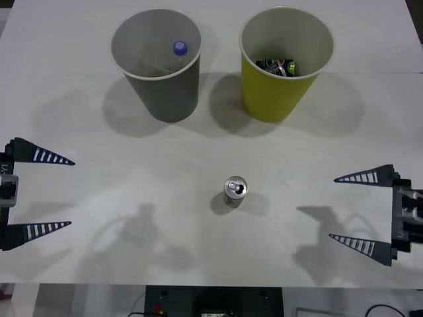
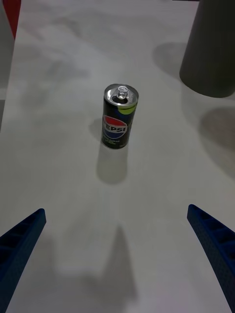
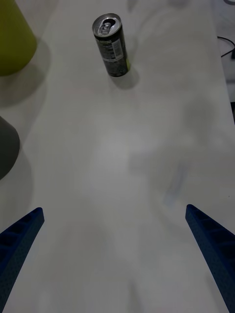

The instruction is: Put the can into the green bin and the plastic bottle into the gray bin

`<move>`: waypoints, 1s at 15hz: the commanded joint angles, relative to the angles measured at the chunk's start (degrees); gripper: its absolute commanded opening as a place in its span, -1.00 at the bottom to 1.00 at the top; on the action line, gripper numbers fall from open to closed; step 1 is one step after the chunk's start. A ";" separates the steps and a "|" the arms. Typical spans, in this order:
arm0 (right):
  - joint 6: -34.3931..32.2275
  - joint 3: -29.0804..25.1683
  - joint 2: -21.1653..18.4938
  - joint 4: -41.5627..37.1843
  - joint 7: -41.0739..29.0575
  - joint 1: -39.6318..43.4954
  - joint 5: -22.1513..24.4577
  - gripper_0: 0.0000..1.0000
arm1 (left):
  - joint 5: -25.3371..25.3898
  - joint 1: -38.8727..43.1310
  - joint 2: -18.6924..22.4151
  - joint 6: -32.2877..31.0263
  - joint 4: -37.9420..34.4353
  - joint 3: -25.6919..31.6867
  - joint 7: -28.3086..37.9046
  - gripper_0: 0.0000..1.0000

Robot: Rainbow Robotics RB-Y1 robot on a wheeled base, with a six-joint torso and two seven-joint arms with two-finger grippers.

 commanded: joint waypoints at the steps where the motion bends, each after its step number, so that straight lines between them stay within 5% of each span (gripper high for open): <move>1: -0.54 3.32 2.12 3.38 1.68 -3.42 0.00 1.00 | 0.00 0.00 0.00 0.00 0.00 0.00 0.00 1.00; 6: -2.82 6.31 5.81 10.59 6.61 -8.43 0.00 1.00 | 0.00 0.00 0.00 0.00 0.00 0.00 0.00 1.00; 15: -9.59 8.16 18.91 28.43 8.80 -18.19 -0.35 1.00 | 0.00 0.00 0.00 0.00 0.00 0.00 0.00 1.00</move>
